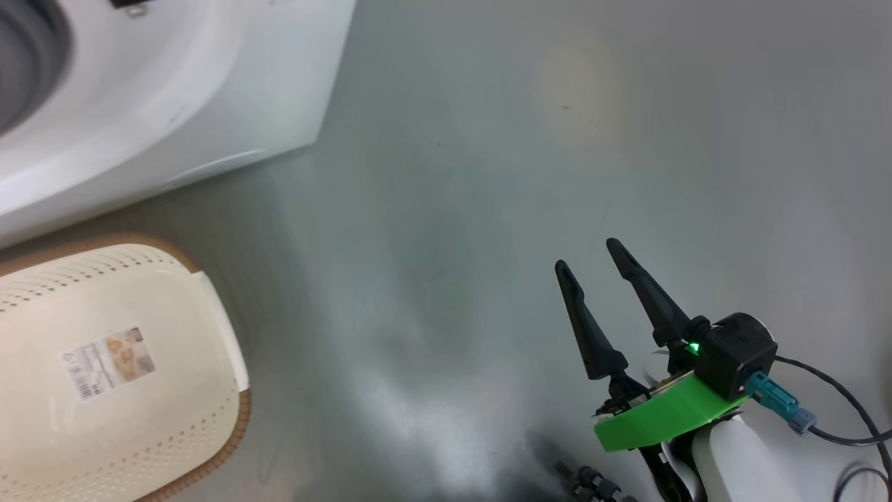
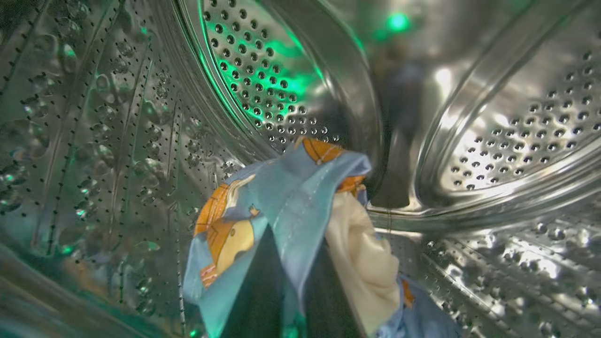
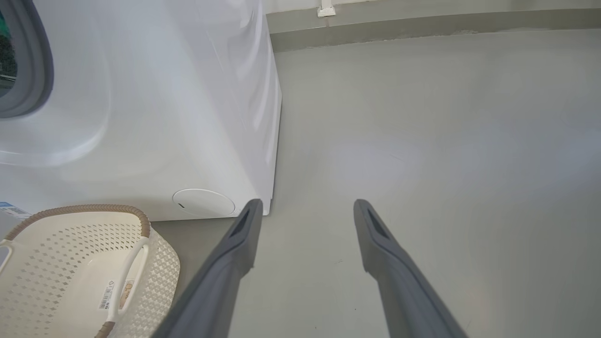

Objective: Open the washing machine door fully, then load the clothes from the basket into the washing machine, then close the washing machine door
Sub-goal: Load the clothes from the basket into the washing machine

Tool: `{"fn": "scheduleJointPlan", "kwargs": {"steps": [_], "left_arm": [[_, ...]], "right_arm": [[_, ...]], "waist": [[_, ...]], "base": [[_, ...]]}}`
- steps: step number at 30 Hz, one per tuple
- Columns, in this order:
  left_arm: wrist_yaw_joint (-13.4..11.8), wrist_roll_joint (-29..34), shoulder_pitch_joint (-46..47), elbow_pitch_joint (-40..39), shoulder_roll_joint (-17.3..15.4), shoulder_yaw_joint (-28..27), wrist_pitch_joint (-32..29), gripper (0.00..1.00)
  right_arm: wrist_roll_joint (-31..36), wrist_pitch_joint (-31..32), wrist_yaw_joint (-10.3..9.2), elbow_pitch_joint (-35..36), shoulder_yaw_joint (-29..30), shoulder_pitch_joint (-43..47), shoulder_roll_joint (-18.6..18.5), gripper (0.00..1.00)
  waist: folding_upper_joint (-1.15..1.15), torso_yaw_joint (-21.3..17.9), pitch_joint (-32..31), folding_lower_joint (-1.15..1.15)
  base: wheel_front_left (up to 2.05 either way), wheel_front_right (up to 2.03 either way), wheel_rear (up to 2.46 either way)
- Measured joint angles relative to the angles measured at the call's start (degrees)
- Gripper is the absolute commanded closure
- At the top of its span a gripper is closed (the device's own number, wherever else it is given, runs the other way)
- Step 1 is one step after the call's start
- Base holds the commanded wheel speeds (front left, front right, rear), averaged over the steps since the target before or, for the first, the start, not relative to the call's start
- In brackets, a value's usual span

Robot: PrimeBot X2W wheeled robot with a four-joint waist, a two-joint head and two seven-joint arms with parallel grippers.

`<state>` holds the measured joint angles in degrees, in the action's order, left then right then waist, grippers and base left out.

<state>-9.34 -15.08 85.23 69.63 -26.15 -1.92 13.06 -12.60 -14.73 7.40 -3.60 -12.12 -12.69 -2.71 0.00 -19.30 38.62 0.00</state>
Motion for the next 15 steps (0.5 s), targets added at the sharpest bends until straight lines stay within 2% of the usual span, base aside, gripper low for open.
{"fn": "scheduleJointPlan", "kwargs": {"steps": [5,12,13,14,15], "left_arm": [[0.5,-2.7,1.2,-2.1,0.3,-2.3,1.4,1.0],[6.8,-4.3,1.0,2.2,2.6,-1.7,-1.2,1.0],[7.6,-4.4,1.0,2.5,2.8,-1.5,-1.9,0.94],[8.2,-4.4,1.0,2.8,3.0,-1.5,-2.5,0.78],[8.5,-4.7,1.0,3.1,3.1,-1.4,-3.2,0.51]], "right_arm": [[0.0,0.0,0.0,0.3,0.0,0.9,0.0,0.0],[0.0,0.0,0.0,0.2,-0.3,1.2,0.1,0.0],[0.0,0.0,0.0,0.2,-0.2,1.2,0.1,0.0],[0.0,0.0,0.0,0.2,-0.2,1.2,0.1,0.0],[0.0,0.0,0.0,0.1,-0.2,1.2,0.1,0.0]], "waist": [[0.0,-1.0,1.3,0.0],[0.0,-1.8,1.3,0.0],[0.0,-1.7,1.2,0.0],[0.0,-1.6,1.1,0.0],[0.0,-1.5,1.0,0.0]], "base": [[0.0,0.0,0.0],[0.0,0.0,0.0],[0.0,0.0,0.0],[0.0,0.0,0.0],[0.0,0.0,0.0]]}}
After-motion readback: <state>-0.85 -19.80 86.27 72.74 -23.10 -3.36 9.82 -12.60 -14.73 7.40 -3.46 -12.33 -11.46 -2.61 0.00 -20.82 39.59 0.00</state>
